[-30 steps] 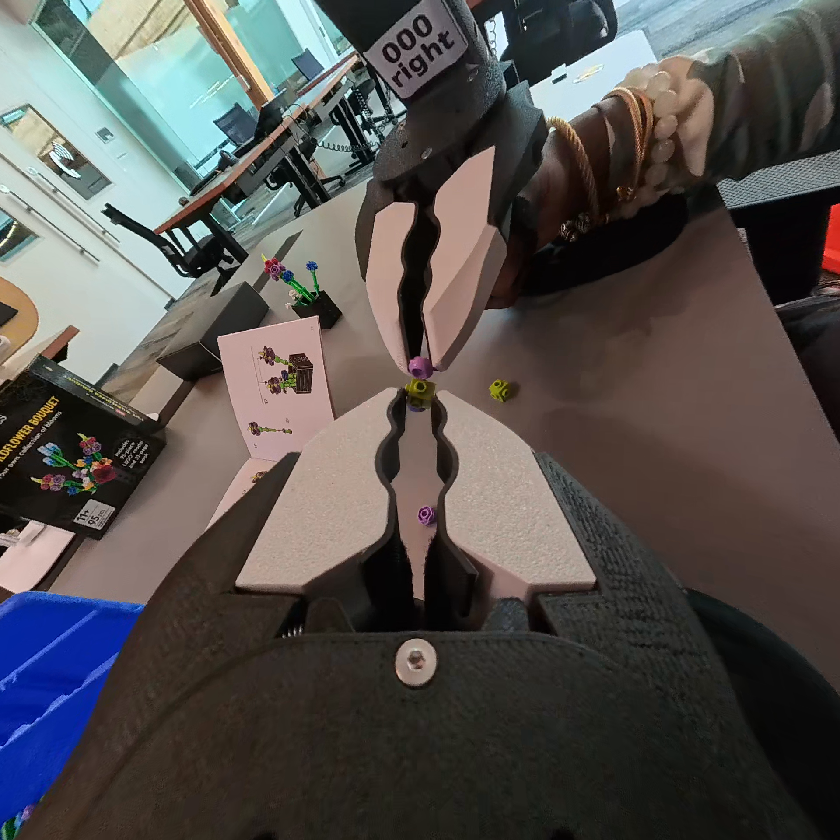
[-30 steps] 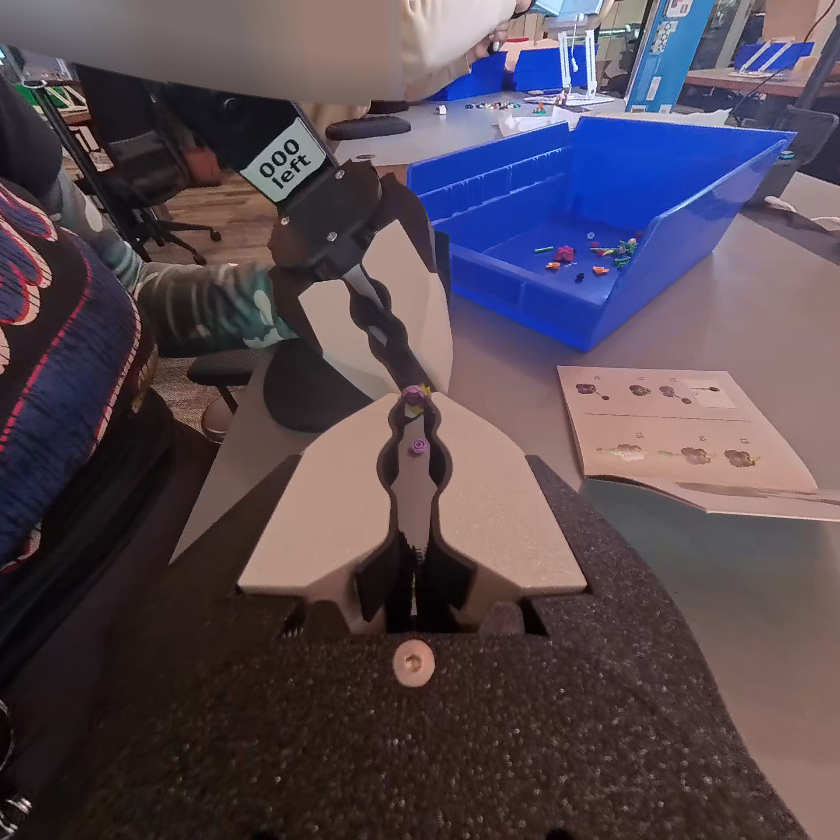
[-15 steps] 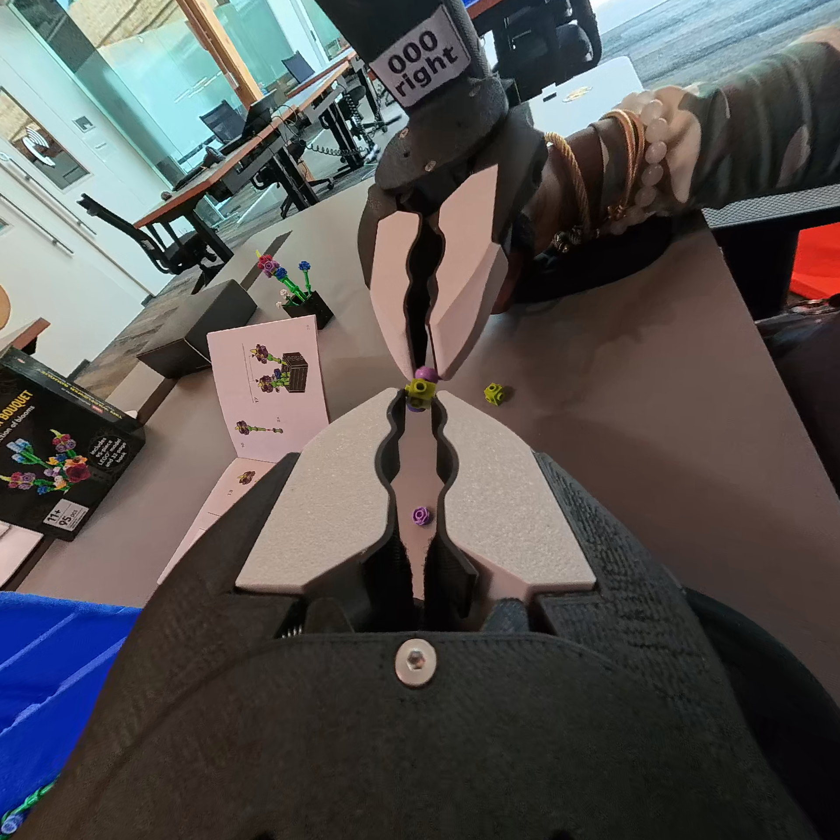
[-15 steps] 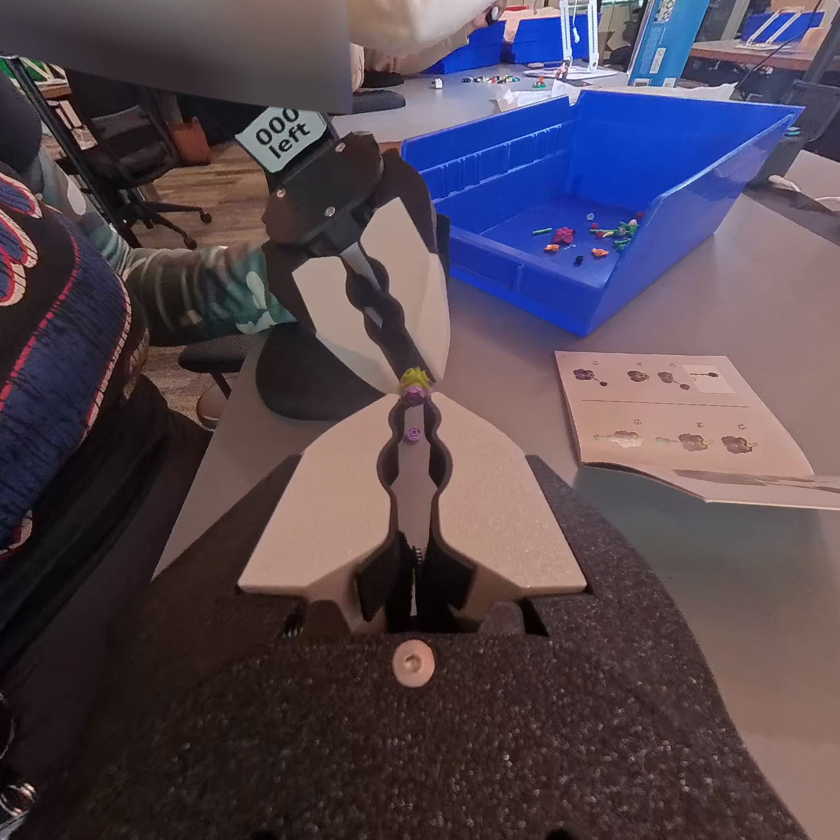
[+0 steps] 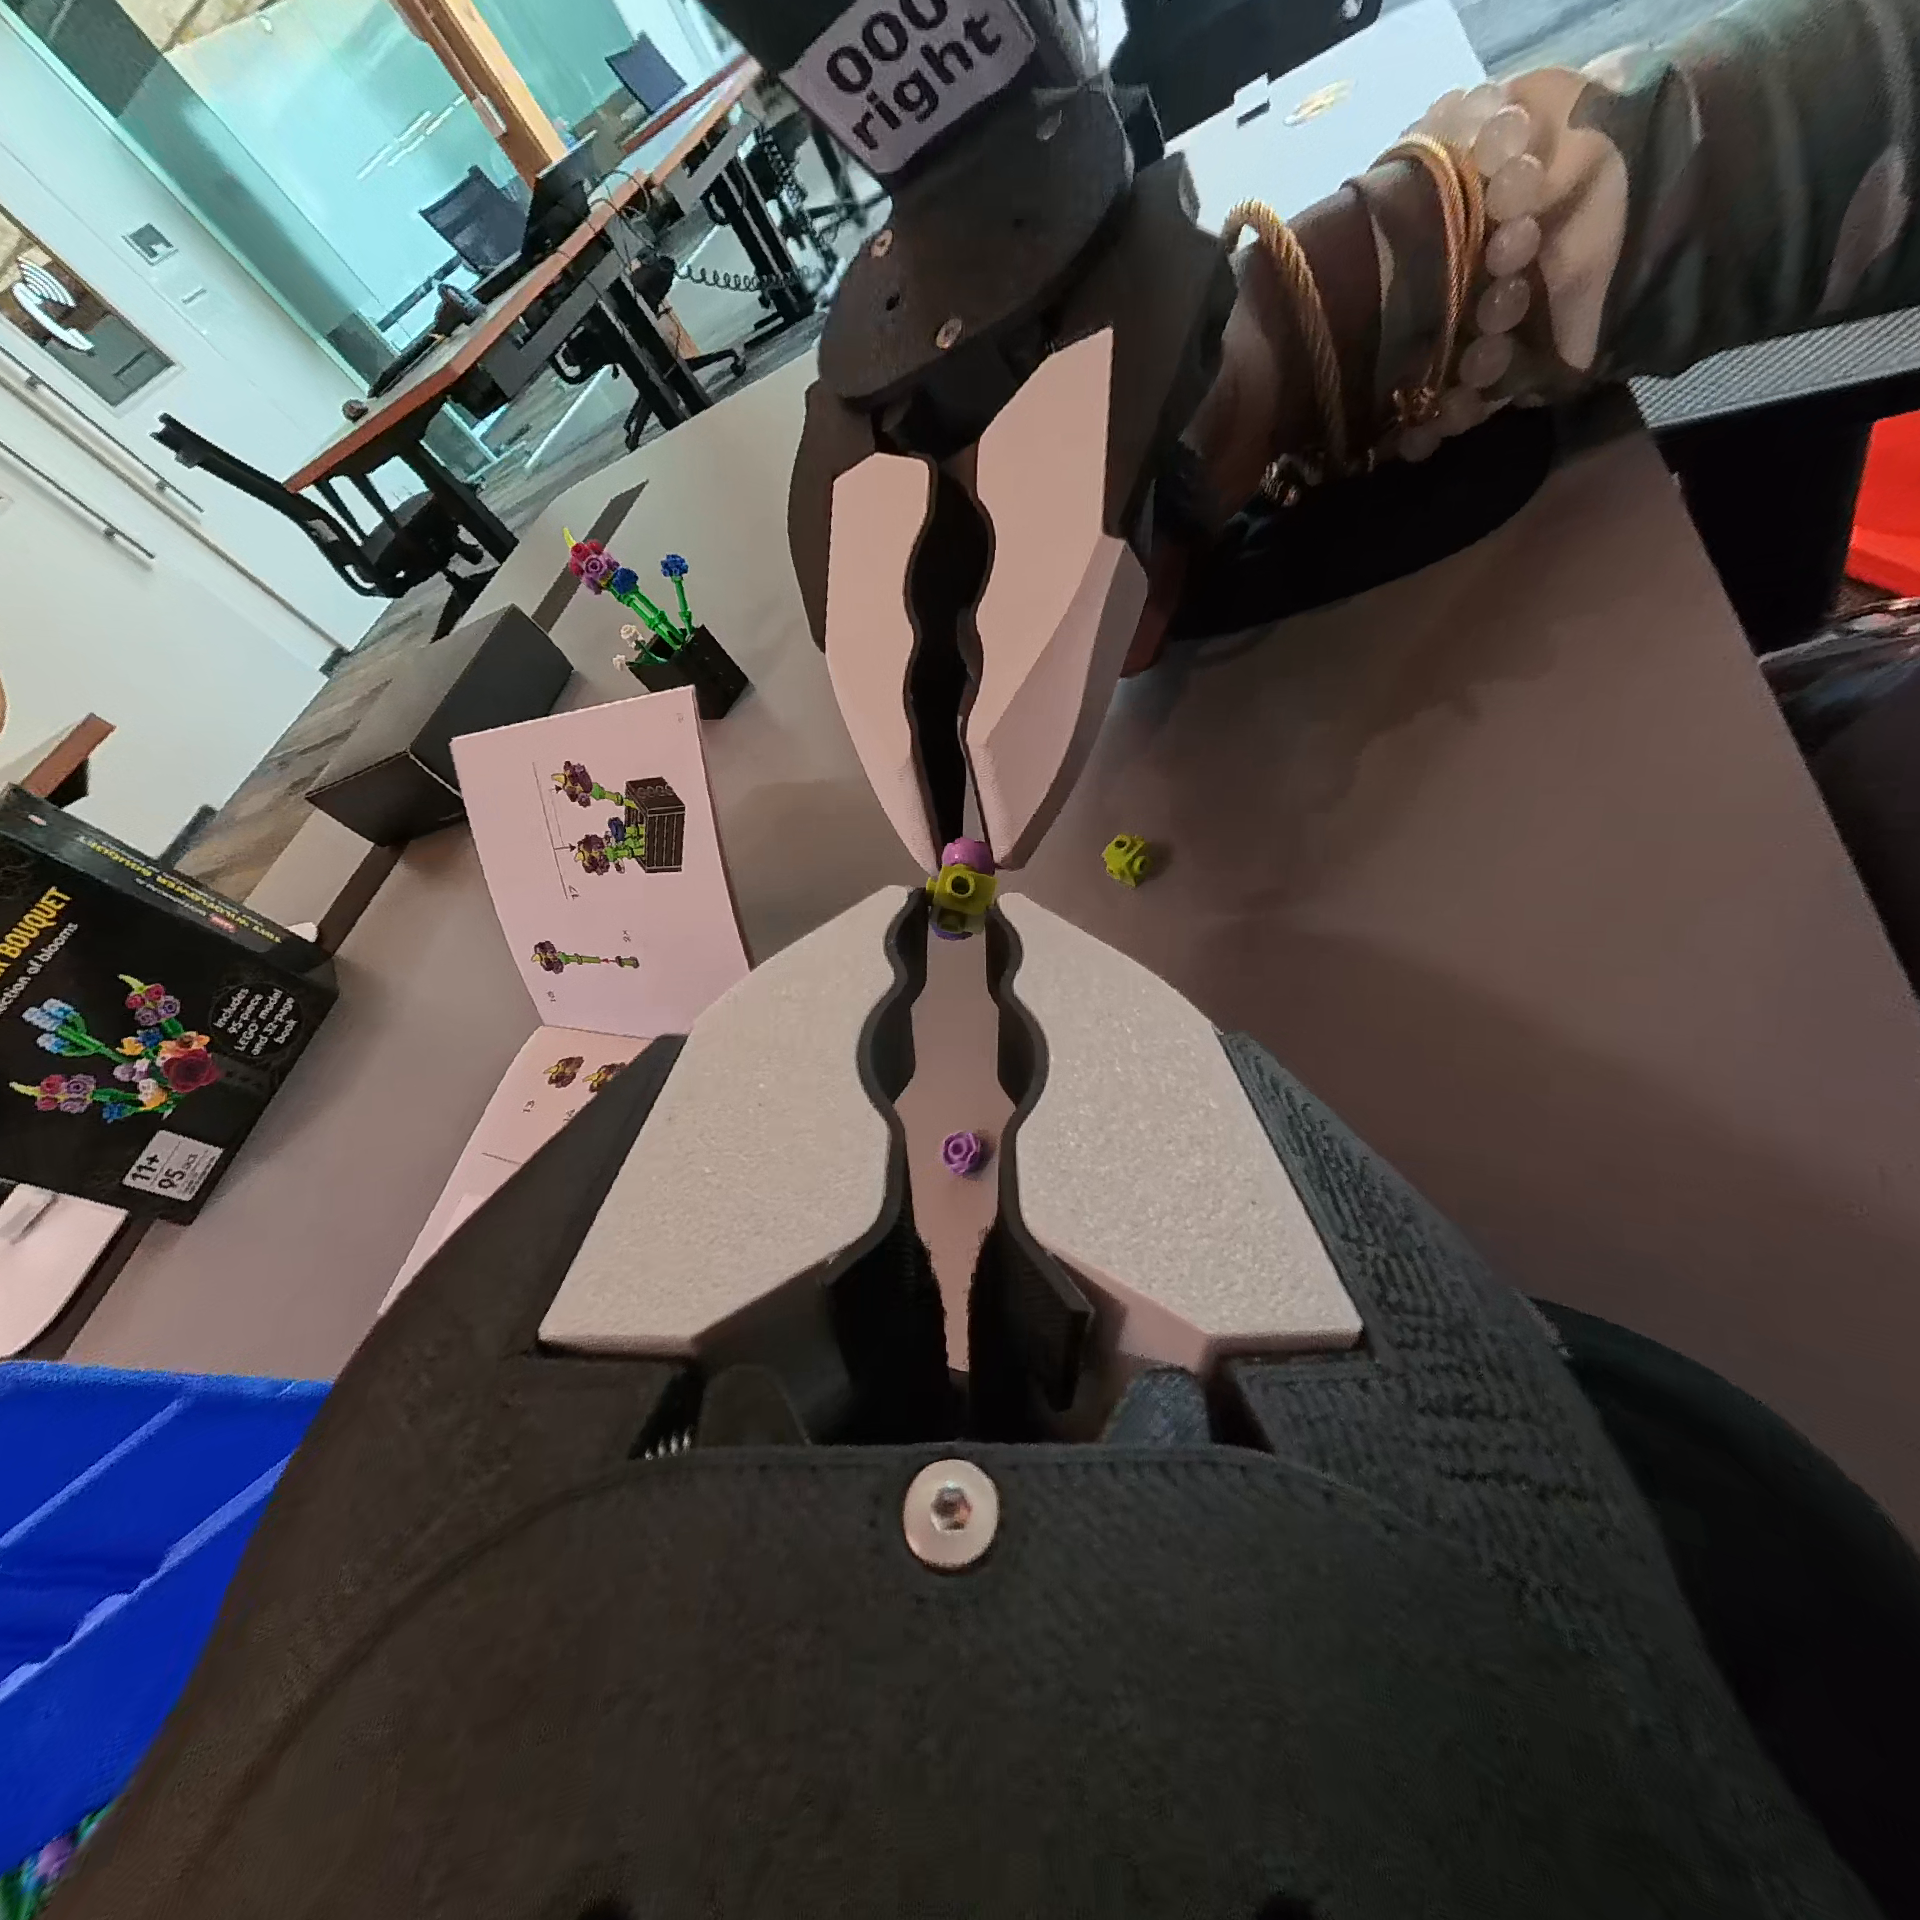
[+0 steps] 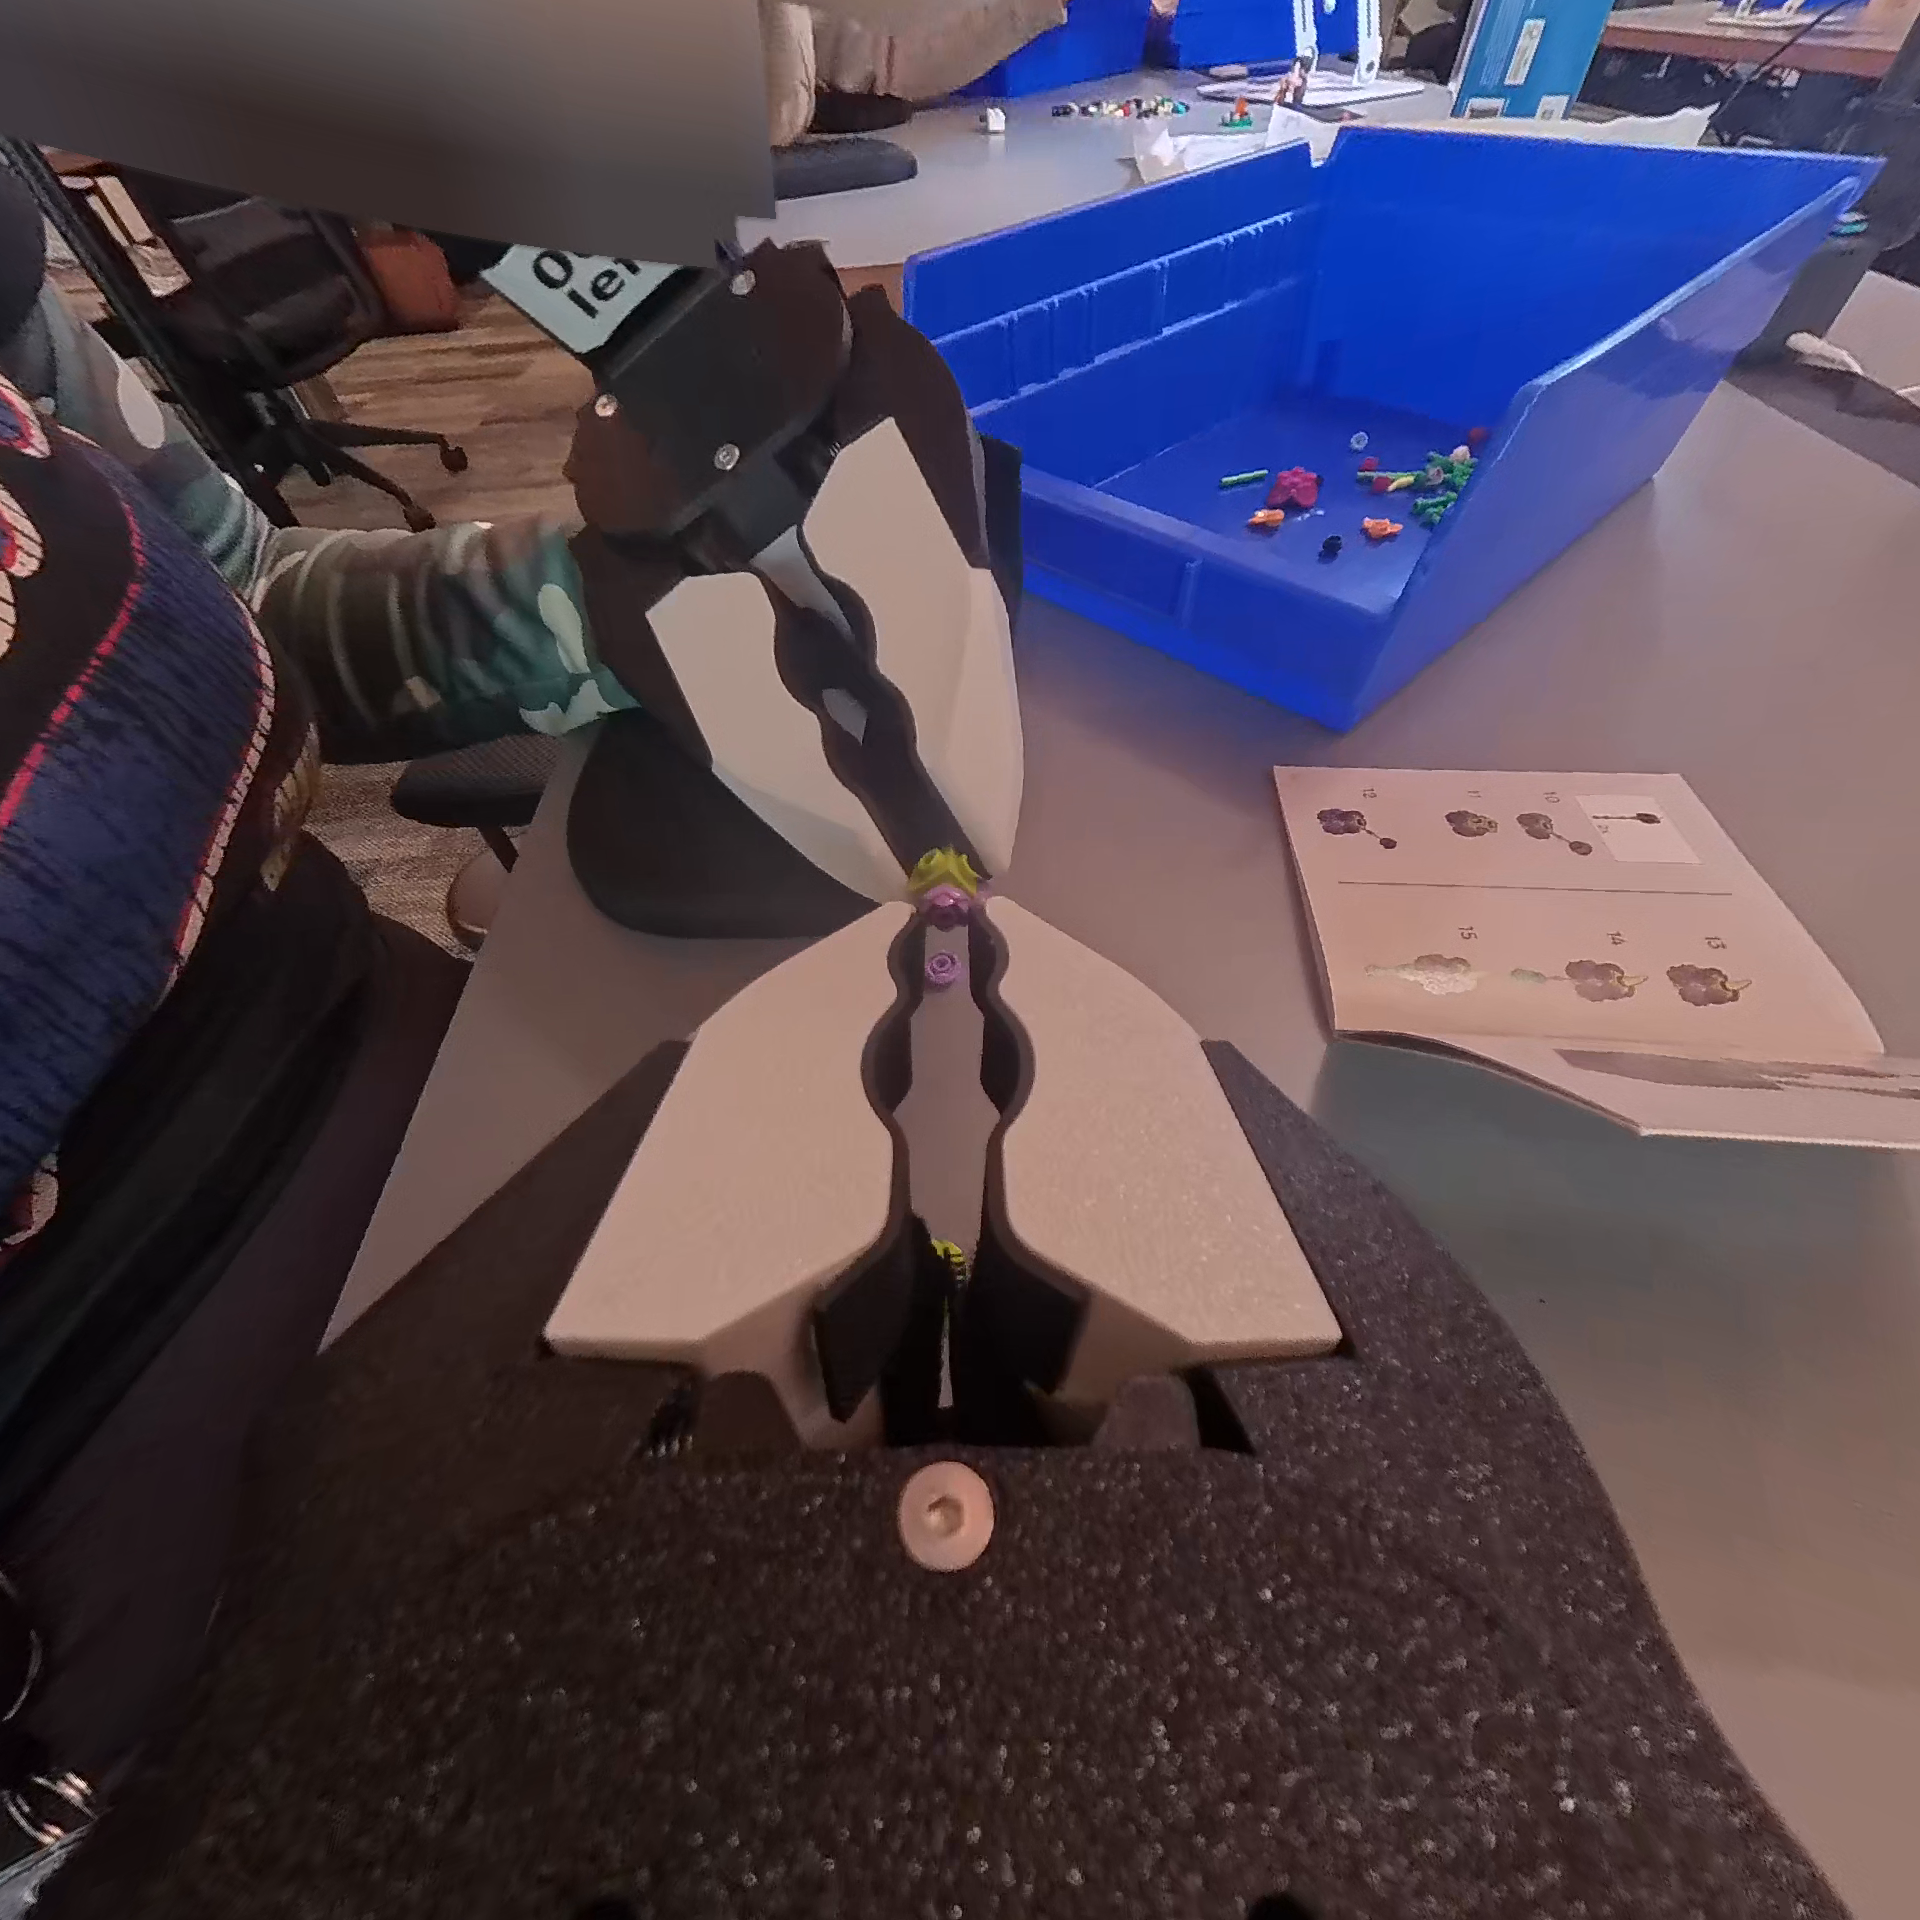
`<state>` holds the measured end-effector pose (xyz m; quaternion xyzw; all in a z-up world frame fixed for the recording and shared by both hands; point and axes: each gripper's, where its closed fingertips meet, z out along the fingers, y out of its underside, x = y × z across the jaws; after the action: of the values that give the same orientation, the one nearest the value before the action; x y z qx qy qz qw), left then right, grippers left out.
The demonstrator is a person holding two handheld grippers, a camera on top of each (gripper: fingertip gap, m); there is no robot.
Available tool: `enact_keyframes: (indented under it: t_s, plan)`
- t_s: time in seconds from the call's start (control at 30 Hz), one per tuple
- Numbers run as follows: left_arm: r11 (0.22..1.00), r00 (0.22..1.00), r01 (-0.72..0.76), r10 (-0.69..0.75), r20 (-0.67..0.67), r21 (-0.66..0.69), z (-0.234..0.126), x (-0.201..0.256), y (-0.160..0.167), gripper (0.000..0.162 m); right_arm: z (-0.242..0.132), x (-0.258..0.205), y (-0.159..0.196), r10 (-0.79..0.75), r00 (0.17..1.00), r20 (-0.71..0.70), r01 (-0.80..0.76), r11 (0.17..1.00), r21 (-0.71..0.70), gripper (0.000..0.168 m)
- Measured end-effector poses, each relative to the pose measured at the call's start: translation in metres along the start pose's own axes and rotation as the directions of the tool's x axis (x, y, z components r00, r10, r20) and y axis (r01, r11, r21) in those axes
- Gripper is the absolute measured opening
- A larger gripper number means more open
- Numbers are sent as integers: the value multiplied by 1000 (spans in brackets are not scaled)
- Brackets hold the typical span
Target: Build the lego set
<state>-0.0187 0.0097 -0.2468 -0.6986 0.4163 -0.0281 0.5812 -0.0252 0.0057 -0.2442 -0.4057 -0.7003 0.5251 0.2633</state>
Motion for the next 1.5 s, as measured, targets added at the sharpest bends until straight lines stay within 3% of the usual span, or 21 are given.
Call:
enact_keyframes:
  t_s: [0.53, 0.67, 0.8, 1.0, 1.17, 1.3, 1.5]
  plan:
    - [975, 992, -124, 126, 0, -183, 6, 6, 22, 10, 12, 6, 23, 26, 999, -31, -31, 985, -167, 8]
    - [943, 982, -189, 184, -45, -272, 9, 12, 35, 10, 18, 6, 38, 8, 999, -41, -19, 962, -273, 7]
    - [934, 981, -192, 187, -45, -302, 9, 11, 37, 10, 19, 8, 39, 43, 998, -46, -54, 960, -274, 7]
    - [818, 949, -299, 310, -62, -492, 13, 12, 48, 10, 23, 13, 50, 32, 996, -82, -59, 937, -344, 7]
    - [749, 938, -322, 335, -88, -579, 14, 14, 52, 10, 25, 13, 54, 17, 996, -92, -50, 927, -371, 6]
    - [648, 904, -391, 404, -140, -654, 14, 15, 54, 9, 25, 13, 55, 23, 995, -93, -56, 927, -371, 6]
    - [739, 948, -308, 293, -125, -600, 13, 12, 57, 11, 26, 17, 53, 25, 993, -114, -65, 931, -358, 8]
